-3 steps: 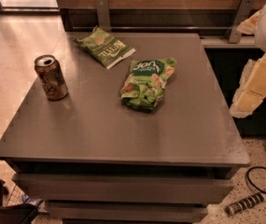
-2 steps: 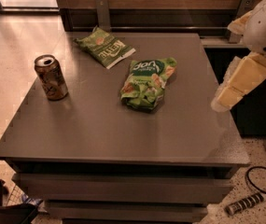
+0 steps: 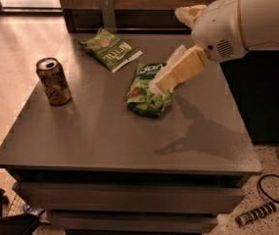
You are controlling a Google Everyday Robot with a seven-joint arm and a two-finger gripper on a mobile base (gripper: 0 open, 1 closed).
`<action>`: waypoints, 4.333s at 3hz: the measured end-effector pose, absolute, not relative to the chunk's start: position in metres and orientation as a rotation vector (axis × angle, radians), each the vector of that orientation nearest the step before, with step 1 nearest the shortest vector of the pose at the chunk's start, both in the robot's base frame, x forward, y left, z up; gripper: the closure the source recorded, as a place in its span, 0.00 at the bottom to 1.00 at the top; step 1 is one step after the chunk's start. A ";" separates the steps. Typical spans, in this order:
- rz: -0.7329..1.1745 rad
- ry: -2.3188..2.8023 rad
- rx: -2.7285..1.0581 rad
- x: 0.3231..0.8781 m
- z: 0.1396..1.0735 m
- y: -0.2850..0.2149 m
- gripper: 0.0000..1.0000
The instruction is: Pick orange can
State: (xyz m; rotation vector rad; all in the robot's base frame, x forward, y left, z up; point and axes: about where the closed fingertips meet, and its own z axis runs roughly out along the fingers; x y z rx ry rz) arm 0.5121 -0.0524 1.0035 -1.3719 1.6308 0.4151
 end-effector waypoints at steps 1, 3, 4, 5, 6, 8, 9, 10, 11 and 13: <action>0.559 1.508 -1.368 0.507 1.003 -0.001 0.00; 0.558 1.515 -1.356 0.512 1.001 0.005 0.00; 0.596 1.507 -1.324 0.529 0.987 0.032 0.00; 0.649 1.464 -1.271 0.554 0.974 0.070 0.00; 0.686 1.430 -1.242 0.567 0.967 0.095 0.00; 0.820 1.405 -1.217 0.584 0.920 0.163 0.00; 0.892 1.380 -1.217 0.588 0.903 0.194 0.00; 0.943 1.359 -1.223 0.590 0.891 0.215 0.08; 0.953 1.355 -1.226 0.589 0.890 0.219 0.32; 0.959 1.350 -1.232 0.586 0.890 0.224 0.86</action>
Offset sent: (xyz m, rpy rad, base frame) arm -0.0019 0.0404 -0.0033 0.1023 -0.0043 0.0799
